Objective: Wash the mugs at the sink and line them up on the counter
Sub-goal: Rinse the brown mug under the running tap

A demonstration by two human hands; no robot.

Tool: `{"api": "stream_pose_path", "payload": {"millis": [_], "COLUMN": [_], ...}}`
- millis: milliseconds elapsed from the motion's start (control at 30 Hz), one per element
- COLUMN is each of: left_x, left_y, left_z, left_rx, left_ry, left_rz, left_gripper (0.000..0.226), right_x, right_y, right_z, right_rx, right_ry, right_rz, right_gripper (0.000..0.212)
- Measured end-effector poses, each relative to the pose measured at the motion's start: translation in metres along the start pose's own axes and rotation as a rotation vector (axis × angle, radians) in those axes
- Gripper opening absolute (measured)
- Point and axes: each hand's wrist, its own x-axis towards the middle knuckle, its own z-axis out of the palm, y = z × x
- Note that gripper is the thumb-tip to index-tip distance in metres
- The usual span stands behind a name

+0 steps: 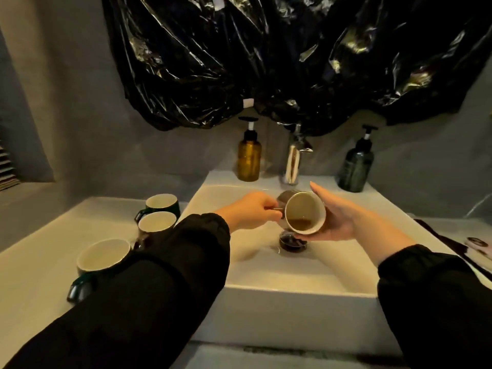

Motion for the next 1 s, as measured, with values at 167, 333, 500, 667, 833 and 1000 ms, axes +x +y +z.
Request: {"api": "stream_pose_path", "payload": {"millis": [167, 333, 500, 667, 833, 1000], "left_x": [0.029, 0.046, 0.045, 0.042, 0.039, 0.036], "left_y": [-0.003, -0.014, -0.019, -0.022, -0.028, -0.026], "left_z": [0.015, 0.027, 0.027, 0.020, 0.012, 0.010], "left_rx": [0.250, 0.458, 0.560, 0.628, 0.724, 0.854], "left_ry": [0.056, 0.167, 0.243, 0.322, 0.409, 0.500], "left_rz": [0.093, 0.215, 0.320, 0.375, 0.466, 0.531], "left_gripper": [0.025, 0.024, 0.027, 0.030, 0.029, 0.022], "right_x": [0.007, 0.019, 0.025, 0.026, 0.024, 0.021], "right_y": [-0.011, -0.013, -0.015, -0.010, -0.005, -0.005], "right_z": [-0.008, -0.015, -0.017, -0.006, 0.002, 0.000], "right_rx": [-0.111, -0.171, -0.240, -0.230, -0.208, -0.278], "right_ry": [0.167, 0.272, 0.290, 0.285, 0.212, 0.175], "right_rz": [-0.114, -0.220, -0.320, -0.447, -0.589, -0.726], "right_gripper": [0.048, 0.043, 0.060, 0.064, 0.068, 0.076]}}
